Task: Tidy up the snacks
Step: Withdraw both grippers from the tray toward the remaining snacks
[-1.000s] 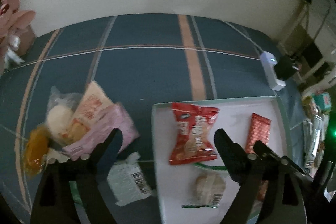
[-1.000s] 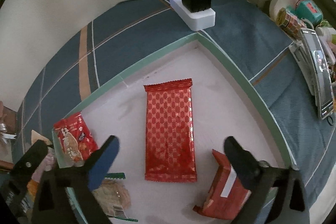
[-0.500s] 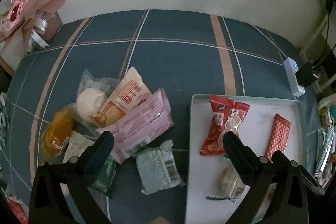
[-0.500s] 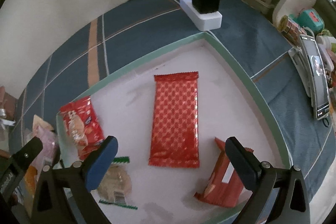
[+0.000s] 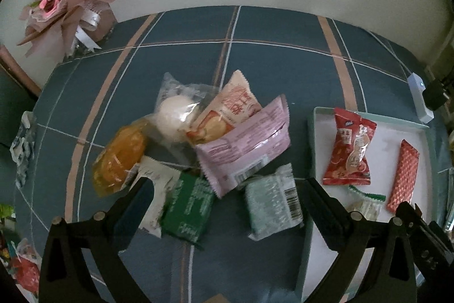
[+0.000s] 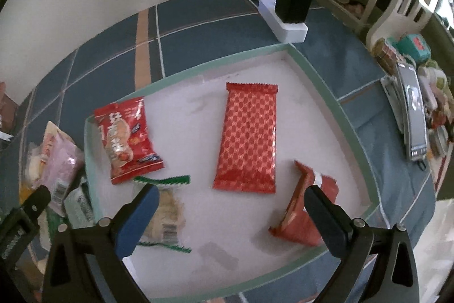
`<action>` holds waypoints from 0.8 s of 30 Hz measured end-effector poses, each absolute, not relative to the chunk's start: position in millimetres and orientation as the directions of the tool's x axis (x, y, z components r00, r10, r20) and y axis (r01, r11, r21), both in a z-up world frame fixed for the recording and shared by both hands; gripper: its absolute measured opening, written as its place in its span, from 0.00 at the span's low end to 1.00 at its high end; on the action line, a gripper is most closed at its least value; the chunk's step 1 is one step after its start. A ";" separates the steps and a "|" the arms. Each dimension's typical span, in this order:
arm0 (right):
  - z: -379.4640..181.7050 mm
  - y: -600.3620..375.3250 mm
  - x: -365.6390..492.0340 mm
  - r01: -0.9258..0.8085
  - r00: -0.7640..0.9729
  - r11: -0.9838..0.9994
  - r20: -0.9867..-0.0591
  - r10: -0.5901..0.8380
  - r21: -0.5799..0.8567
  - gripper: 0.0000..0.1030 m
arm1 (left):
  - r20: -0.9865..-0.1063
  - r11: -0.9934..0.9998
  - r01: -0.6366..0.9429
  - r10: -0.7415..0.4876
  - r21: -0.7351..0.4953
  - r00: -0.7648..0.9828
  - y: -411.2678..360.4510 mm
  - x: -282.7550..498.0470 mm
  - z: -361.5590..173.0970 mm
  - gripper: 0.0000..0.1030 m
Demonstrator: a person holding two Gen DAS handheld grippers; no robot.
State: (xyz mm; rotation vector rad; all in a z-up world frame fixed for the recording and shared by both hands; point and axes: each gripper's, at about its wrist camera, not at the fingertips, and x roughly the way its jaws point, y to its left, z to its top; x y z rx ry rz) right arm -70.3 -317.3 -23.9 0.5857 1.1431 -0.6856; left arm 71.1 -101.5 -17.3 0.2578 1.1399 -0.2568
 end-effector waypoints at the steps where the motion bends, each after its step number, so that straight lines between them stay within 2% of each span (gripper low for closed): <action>1: -22.0 -314.6 -70.9 0.745 0.270 0.661 -0.946 -0.181 0.087 1.00 | -0.915 0.941 0.331 -0.069 0.073 0.398 -99.7 68.9 -16.0 1.00; 13: -19.3 -248.4 -65.8 0.654 0.226 0.752 -0.969 -0.098 0.076 1.00 | -0.912 0.926 0.366 -0.072 0.090 0.404 -79.1 43.7 -12.4 1.00; 24: -9.5 -212.4 -72.6 0.612 0.246 0.788 -0.963 -0.110 0.066 1.00 | -0.899 0.948 0.305 -0.054 0.090 0.434 -30.5 35.7 -7.9 1.00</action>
